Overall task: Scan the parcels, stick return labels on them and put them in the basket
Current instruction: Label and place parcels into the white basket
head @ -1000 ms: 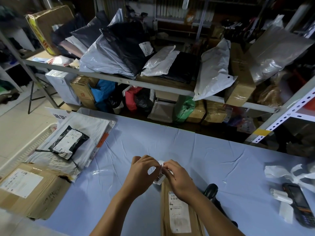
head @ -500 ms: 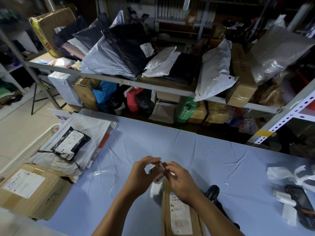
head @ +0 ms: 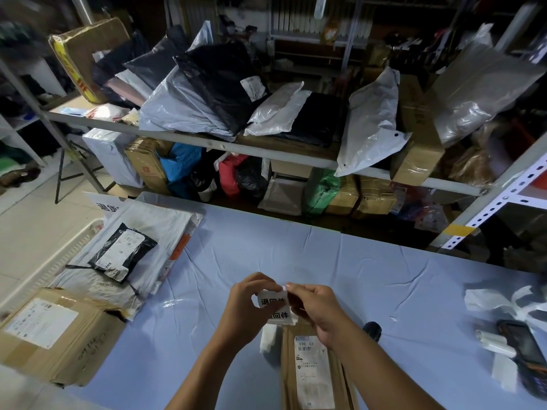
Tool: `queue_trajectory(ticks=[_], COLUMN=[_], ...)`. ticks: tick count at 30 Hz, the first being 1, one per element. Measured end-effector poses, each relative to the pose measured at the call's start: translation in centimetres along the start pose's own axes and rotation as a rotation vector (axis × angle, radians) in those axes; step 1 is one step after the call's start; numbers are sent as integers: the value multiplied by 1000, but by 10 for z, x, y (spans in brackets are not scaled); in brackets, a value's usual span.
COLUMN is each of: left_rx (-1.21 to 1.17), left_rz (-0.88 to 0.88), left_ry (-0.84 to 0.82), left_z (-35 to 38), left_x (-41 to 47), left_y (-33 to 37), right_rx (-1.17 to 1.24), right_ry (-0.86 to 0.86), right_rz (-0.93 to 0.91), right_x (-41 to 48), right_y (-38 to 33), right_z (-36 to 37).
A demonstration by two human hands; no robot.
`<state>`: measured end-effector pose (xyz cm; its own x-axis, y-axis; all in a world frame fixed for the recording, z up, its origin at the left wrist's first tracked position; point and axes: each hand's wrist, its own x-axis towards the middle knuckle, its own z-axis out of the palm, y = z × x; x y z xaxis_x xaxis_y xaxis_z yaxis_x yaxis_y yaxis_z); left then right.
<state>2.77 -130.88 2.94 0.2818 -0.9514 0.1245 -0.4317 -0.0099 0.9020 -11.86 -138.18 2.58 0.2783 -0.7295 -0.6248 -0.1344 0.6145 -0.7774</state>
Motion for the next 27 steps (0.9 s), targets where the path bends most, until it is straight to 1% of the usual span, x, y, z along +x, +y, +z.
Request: queue_trajectory(ticks=[3, 5, 15, 21, 27], left_rx=[14, 8, 6, 11, 177], left_rz=[26, 35, 85, 35, 84], left_ry=[17, 21, 17, -15, -20], left_z=[1, 2, 6, 7, 7], left_x=[1, 1, 3, 4, 5], left_y=[0, 0, 5, 5, 10], right_rx=[21, -12, -46, -54, -105], right_ry=[-10, -19, 63, 78, 108], right_rz=[22, 15, -103, -97, -82], right_x=[3, 2, -1, 1, 12], right_y=[-1, -2, -1, -2, -1], right_z=[0, 0, 6, 6, 1])
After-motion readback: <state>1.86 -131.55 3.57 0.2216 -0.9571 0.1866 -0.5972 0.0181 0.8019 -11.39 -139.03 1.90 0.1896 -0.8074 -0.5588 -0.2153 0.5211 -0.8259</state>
